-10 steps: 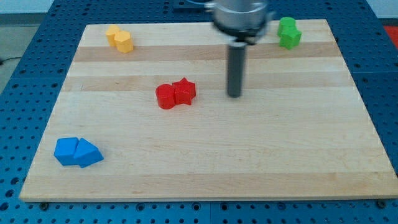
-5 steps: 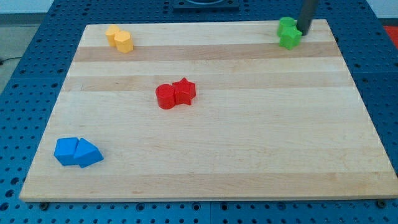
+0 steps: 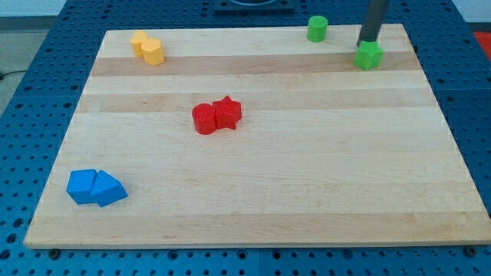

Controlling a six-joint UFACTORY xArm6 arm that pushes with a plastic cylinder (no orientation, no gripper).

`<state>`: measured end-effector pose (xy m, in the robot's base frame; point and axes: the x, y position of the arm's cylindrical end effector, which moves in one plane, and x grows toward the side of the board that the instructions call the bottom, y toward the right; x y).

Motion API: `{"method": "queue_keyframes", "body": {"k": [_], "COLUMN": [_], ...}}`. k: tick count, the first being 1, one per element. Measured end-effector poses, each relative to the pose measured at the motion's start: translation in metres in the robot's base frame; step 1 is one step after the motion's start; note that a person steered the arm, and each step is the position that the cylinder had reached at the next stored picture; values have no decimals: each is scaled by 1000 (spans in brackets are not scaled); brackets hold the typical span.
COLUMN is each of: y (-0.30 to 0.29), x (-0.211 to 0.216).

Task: Separate the green blocks

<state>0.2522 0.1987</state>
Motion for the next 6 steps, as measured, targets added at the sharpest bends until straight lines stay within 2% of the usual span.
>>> {"method": "queue_keyframes", "body": {"k": [1,3,4,5,6], "y": [-6,39,-7,-13,14], "x": [-21,-17,26,61,74]}}
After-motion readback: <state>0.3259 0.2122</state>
